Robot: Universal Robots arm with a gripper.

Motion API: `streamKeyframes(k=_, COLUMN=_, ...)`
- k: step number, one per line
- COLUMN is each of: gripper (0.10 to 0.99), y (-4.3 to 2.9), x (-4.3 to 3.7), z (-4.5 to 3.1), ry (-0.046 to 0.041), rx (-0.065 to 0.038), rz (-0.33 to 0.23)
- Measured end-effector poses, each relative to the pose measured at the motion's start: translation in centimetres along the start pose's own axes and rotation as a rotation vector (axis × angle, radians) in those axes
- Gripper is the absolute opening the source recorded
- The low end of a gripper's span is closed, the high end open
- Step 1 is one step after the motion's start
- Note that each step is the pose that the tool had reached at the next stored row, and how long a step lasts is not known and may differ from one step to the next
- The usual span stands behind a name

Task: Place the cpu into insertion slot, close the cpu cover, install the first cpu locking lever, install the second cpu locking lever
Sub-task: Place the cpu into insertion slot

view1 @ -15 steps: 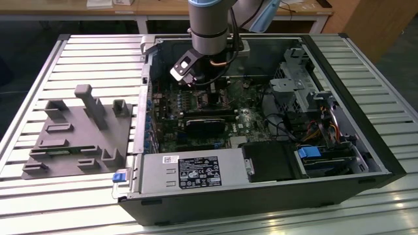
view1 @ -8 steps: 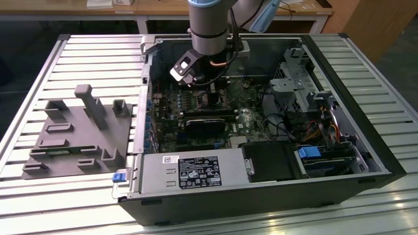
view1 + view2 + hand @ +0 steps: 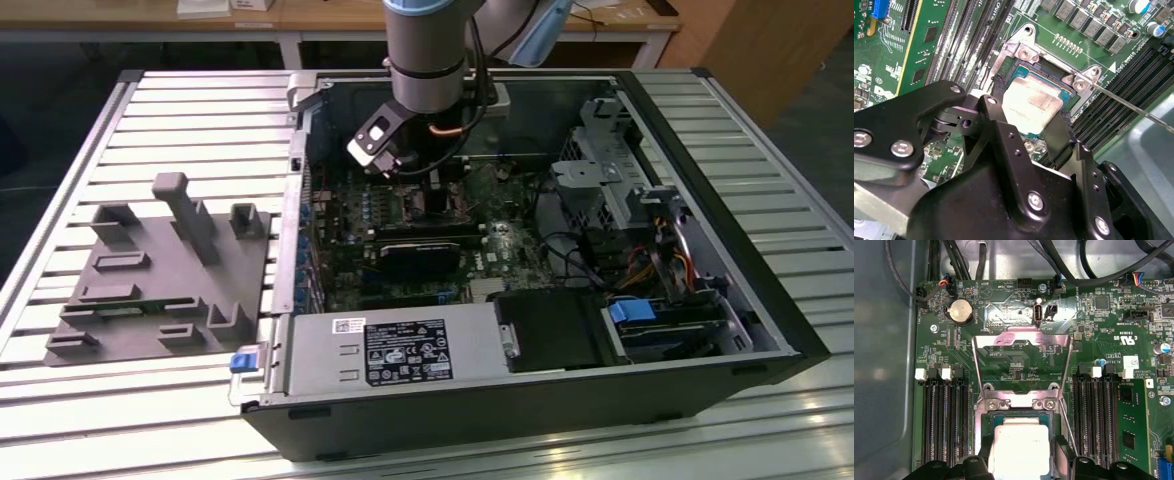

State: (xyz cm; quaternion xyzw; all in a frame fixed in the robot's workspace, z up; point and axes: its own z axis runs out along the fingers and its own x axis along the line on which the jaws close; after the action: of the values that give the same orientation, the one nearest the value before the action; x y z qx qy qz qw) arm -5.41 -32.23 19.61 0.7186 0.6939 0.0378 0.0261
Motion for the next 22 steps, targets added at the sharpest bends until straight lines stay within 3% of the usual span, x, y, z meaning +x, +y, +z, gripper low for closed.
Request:
streamKeyframes(k=18, gripper=0.592, y=-0.03, x=0.00, z=0.17, ry=-0.0008, rx=0.000, rz=0.007)
streamKeyframes(k=21, gripper=0.580, y=-0.03, x=-0.01, z=0.16, ry=-0.0010, rx=0.000, rz=0.007)
streamKeyframes(k=22, gripper=0.529, y=-0.03, x=0.00, z=0.16, ry=-0.0009, rx=0.000, rz=0.007)
